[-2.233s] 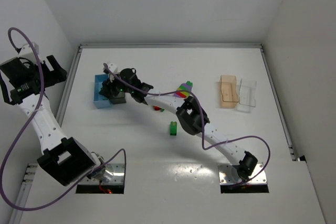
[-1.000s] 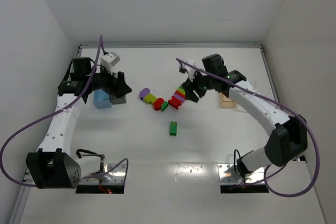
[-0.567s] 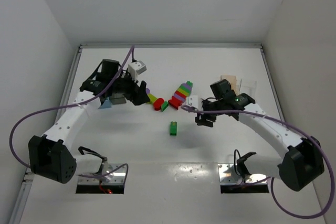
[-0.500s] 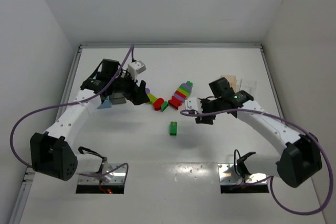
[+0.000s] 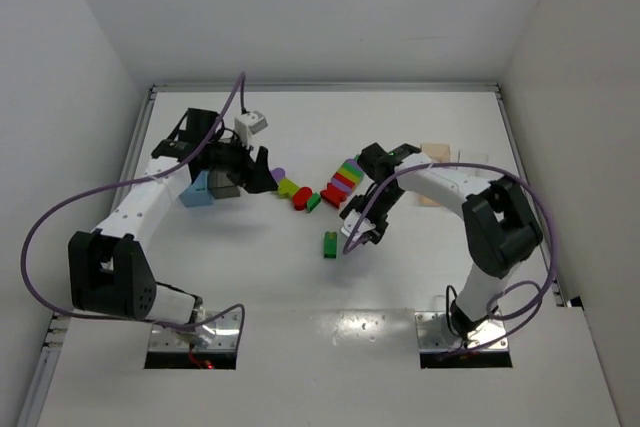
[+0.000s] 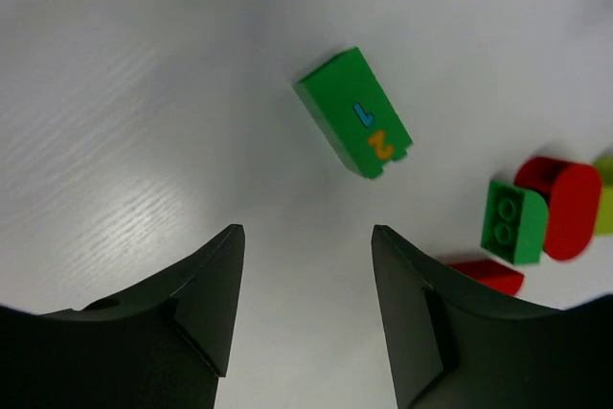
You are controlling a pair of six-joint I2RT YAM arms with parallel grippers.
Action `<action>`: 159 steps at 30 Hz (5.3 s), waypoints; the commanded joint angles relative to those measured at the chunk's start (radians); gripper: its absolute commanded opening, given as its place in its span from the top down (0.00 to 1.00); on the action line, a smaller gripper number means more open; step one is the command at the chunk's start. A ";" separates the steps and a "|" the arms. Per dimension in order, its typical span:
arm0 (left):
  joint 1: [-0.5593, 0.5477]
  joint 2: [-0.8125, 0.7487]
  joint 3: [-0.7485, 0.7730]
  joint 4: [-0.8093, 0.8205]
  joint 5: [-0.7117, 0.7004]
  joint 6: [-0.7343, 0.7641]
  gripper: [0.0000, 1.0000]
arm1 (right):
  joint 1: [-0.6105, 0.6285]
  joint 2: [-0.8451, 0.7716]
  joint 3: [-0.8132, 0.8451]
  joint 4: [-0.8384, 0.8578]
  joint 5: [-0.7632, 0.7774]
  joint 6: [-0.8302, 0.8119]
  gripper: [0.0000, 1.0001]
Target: Sort the legos into containers by color
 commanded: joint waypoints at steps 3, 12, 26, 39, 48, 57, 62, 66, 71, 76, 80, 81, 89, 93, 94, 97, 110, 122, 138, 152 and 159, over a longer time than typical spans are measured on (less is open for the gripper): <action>0.037 0.035 0.050 0.009 0.045 0.004 0.18 | 0.027 0.068 0.032 -0.013 -0.041 -0.433 0.44; 0.057 0.054 0.068 0.009 0.054 0.004 0.18 | 0.036 0.263 0.227 -0.056 -0.041 -0.538 0.44; 0.161 0.091 0.068 0.009 0.114 0.013 0.18 | 0.105 0.363 0.295 -0.111 -0.032 -0.613 0.44; 0.201 0.091 0.050 0.000 0.125 0.032 0.18 | 0.145 0.354 0.266 -0.090 -0.032 -0.622 0.44; 0.210 0.082 0.039 -0.009 0.125 0.041 0.18 | 0.154 0.354 0.247 -0.081 -0.032 -0.633 0.44; 0.219 0.082 0.030 -0.009 0.125 0.041 0.18 | 0.154 0.354 0.229 -0.071 -0.032 -0.642 0.60; 0.219 0.082 0.030 -0.009 0.134 0.041 0.18 | 0.154 0.334 0.209 -0.071 -0.023 -0.633 0.69; 0.219 0.082 0.030 -0.009 0.134 0.041 0.18 | 0.136 0.314 0.187 -0.058 -0.014 -0.605 0.84; 0.219 0.091 0.030 -0.009 0.143 0.041 0.18 | 0.127 0.262 0.137 -0.003 -0.004 -0.405 1.00; 0.219 0.091 0.039 -0.009 0.143 0.041 0.18 | 0.139 0.252 0.149 0.027 0.017 -0.112 1.00; 0.219 0.100 0.048 -0.009 0.143 0.041 0.18 | 0.148 0.252 0.169 0.099 0.017 0.186 1.00; 0.219 0.100 0.048 -0.009 0.143 0.041 0.18 | 0.148 0.252 0.178 0.116 0.017 0.244 1.00; 0.219 0.129 0.067 -0.009 0.162 0.030 0.18 | 0.119 0.243 0.207 0.257 -0.030 0.742 1.00; 0.219 0.138 0.076 -0.009 0.171 0.030 0.18 | 0.119 0.223 0.167 0.384 -0.021 0.984 1.00; 0.219 0.138 0.076 -0.009 0.171 0.030 0.18 | 0.119 0.223 0.167 0.398 -0.012 1.020 1.00; 0.219 0.138 0.076 -0.009 0.171 0.021 0.18 | 0.119 0.187 0.117 0.529 0.046 1.195 1.00; 0.219 0.138 0.085 0.018 0.171 0.001 0.18 | 0.140 0.081 -0.050 0.665 0.189 1.383 0.85; 0.219 0.138 0.085 0.018 0.171 0.001 0.18 | 0.140 0.117 -0.060 0.686 0.200 1.357 0.47; 0.219 0.129 0.085 0.018 0.171 0.001 0.18 | 0.140 0.168 0.012 0.577 0.178 1.257 0.46; 0.219 0.129 0.076 0.018 0.171 0.010 0.18 | 0.140 0.197 0.043 0.507 0.187 1.219 0.49; 0.219 0.129 0.076 0.018 0.171 0.010 0.18 | 0.140 0.197 0.054 0.507 0.187 1.209 0.56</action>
